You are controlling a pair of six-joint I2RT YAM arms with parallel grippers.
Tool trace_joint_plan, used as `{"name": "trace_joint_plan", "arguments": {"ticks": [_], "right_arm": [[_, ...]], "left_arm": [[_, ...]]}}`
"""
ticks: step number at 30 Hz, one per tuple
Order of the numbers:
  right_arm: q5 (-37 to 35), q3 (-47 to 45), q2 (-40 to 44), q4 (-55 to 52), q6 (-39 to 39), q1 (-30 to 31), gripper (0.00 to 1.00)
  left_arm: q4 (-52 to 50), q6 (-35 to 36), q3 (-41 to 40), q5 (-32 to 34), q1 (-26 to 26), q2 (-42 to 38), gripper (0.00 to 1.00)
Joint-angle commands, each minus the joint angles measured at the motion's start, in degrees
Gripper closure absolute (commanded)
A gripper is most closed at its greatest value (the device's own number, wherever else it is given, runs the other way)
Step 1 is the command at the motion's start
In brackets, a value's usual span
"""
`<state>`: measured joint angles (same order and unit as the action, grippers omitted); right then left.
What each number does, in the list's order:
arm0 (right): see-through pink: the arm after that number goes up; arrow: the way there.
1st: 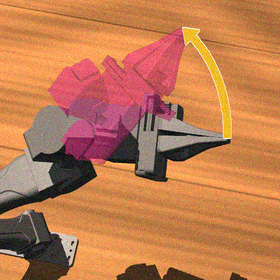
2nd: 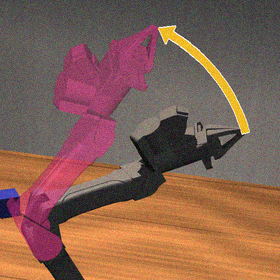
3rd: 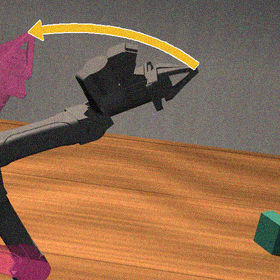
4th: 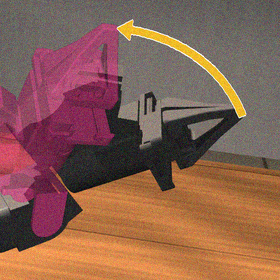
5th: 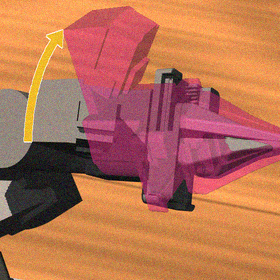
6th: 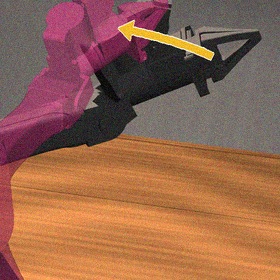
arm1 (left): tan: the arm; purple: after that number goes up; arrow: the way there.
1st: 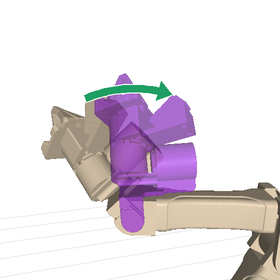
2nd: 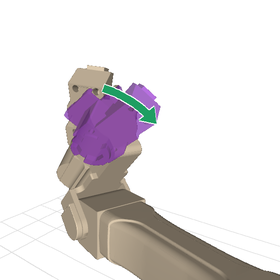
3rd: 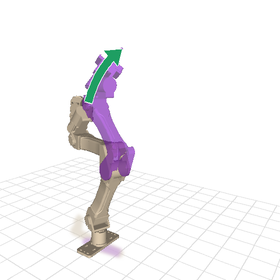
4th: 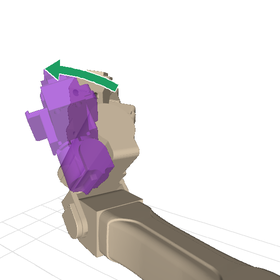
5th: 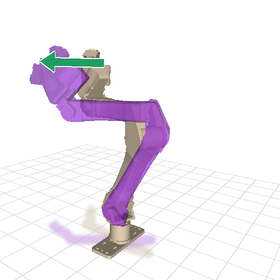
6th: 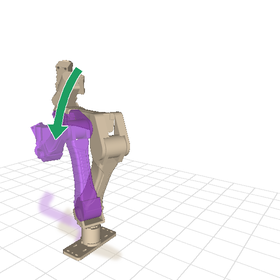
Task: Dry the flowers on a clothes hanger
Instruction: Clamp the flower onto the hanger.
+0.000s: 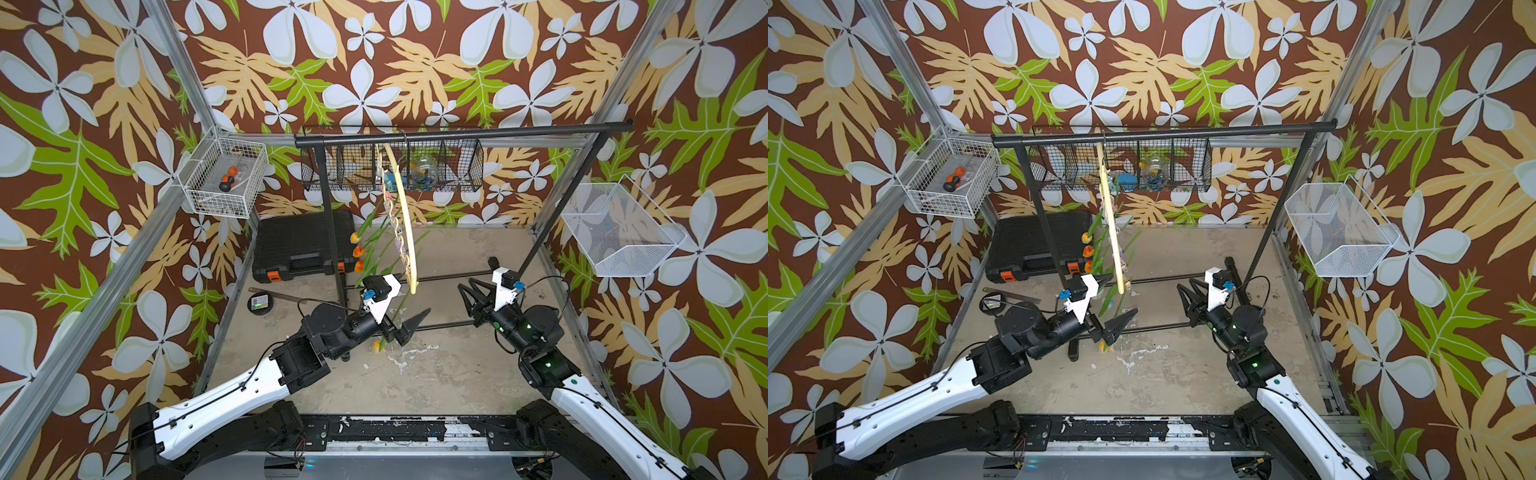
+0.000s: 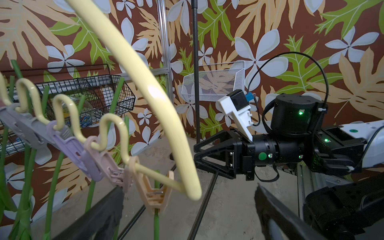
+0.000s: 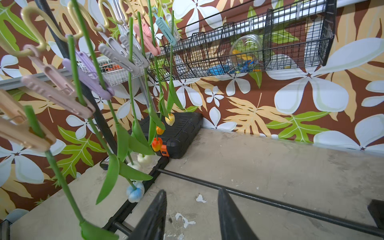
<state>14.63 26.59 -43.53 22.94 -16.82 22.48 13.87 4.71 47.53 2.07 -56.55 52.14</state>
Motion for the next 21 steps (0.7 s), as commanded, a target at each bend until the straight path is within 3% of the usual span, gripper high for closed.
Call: {"name": "trace_joint_plan", "arguments": {"ticks": [1, 10, 17, 21], "right_arm": [[1.4, 0.8, -0.7, 0.0, -0.8, -0.6, 0.58], [2.5, 1.7, -1.7, -0.2, -1.5, -1.1, 0.58], [1.8, 2.2, -0.7, -2.1, -0.9, -2.2, 0.58], [0.1, 3.1, -0.8, -4.6, 0.0, -3.4, 0.58]], "left_arm": [[-2.6, 0.3, 0.0, -0.5, 0.1, -1.9, 0.0], [-6.9, 0.5, 3.8, -3.3, 0.1, -2.2, 0.0], [-7.8, -0.1, 3.2, 8.1, 0.2, -4.2, 0.0], [-8.5, -2.2, 2.7, 18.0, 1.6, -5.4, 0.0]]}}
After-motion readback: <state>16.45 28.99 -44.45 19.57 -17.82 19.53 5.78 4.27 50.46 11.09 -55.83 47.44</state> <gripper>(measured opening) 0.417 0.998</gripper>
